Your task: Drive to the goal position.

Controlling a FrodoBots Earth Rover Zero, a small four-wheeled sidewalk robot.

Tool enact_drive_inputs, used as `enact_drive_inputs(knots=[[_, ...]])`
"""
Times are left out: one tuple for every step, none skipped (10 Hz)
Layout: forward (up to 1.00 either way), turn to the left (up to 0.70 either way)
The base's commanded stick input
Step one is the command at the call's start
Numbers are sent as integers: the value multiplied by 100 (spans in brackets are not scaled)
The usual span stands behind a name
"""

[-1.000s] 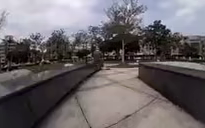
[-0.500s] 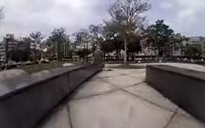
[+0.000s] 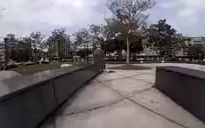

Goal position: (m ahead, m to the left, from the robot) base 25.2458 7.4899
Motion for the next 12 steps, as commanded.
enact_drive_inputs(knots=[[85,-34],[85,-8],[85,0],[85,0],[85,0],[85,0],[85,0],[85,0],[85,0],[85,-34],[85,-34],[85,-34]])
